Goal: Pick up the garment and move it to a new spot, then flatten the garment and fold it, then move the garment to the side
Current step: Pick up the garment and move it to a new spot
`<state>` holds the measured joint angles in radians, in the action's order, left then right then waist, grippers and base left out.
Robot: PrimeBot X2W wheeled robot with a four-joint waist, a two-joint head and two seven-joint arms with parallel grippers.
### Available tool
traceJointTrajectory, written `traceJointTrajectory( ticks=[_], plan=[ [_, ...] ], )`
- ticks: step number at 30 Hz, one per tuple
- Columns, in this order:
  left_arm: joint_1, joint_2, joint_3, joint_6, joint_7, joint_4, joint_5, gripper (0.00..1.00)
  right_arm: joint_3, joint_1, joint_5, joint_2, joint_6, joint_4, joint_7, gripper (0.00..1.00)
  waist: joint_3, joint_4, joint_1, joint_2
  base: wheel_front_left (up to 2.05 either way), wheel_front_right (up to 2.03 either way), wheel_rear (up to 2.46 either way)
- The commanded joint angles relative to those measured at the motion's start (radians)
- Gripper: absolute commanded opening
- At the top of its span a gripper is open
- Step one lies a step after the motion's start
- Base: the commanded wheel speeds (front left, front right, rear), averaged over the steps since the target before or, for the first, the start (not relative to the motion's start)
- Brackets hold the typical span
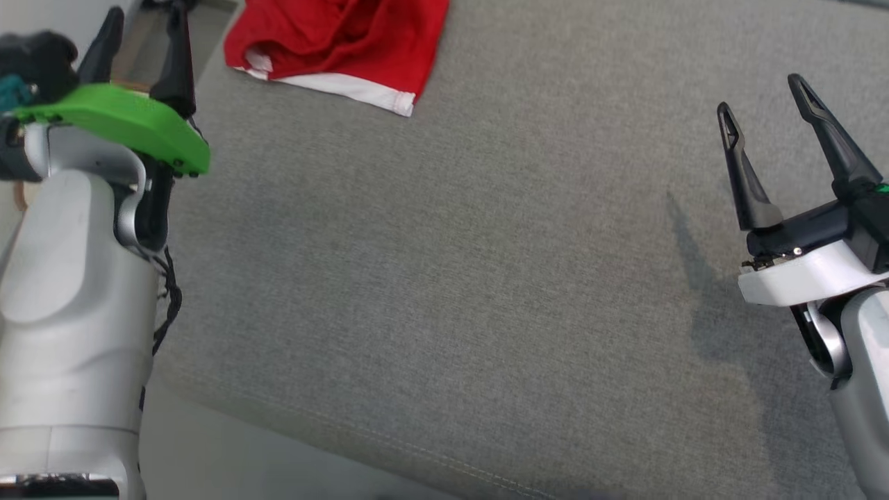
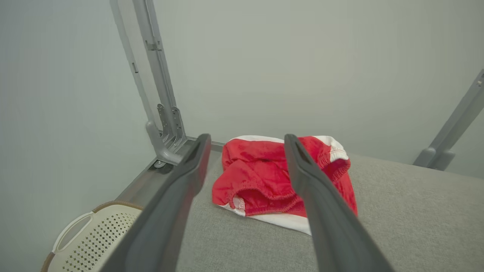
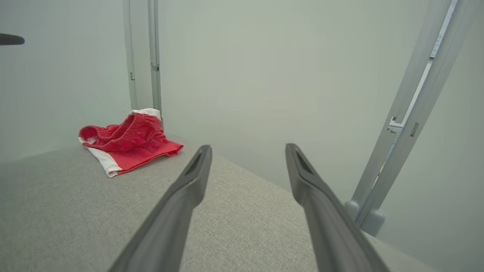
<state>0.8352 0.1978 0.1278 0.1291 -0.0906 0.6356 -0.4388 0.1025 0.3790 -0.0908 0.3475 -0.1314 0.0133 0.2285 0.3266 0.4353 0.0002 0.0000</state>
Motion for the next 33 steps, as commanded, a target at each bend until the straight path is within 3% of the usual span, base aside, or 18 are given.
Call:
traceJointTrajectory(
  ticks=[1, 8, 22, 26, 27, 33],
  plan=[
    [0.078, 0.008, 0.024, 0.003, 0.015, 0.038, -0.019, 1.0, -0.009, 0.018, 0.007, 0.01, 0.001, -0.028, -0.005, 1.0, 0.382, -0.222, -0.0002, 0.0, 0.0, 0.0, 0.0],
    [0.226, 0.085, 0.082, 0.002, 0.023, 0.189, -0.059, 1.0, -0.012, -0.001, 0.012, -0.003, 0.001, -0.101, 0.008, 1.0, 0.431, -0.284, -0.0002, 0.0, 0.0, 0.0, 0.0],
    [0.335, 0.172, 0.154, 0.001, -0.003, 0.4, -0.106, 1.0, -0.019, -0.02, 0.017, -0.008, 0.001, -0.188, 0.005, 1.0, 0.444, -0.371, -0.0002, 0.0, 0.0, 0.0, 0.0],
    [0.338, 0.171, 0.165, -0.002, 0.011, 0.463, -0.1, 1.0, -0.033, -0.03, 0.015, -0.009, 0.001, -0.196, 0.003, 1.0, 0.449, -0.376, -0.0002, 0.0, 0.0, 0.0, 0.0],
    [0.335, 0.162, 0.174, -0.001, 0.023, 0.499, -0.102, 0.0, -0.04, -0.04, 0.015, -0.01, 0.001, -0.196, 0.004, 1.0, 0.448, -0.376, -0.0002, 0.0, 0.0, 0.0, 0.0],
    [0.337, 0.099, 0.223, 0.007, 0.01, 0.498, -0.121, 0.0, -0.044, -0.053, 0.016, -0.018, 0.001, -0.182, 0.008, 1.0, 0.413, -0.351, -0.0002, 0.0, 0.0, 0.0, 0.0]
  ],
)
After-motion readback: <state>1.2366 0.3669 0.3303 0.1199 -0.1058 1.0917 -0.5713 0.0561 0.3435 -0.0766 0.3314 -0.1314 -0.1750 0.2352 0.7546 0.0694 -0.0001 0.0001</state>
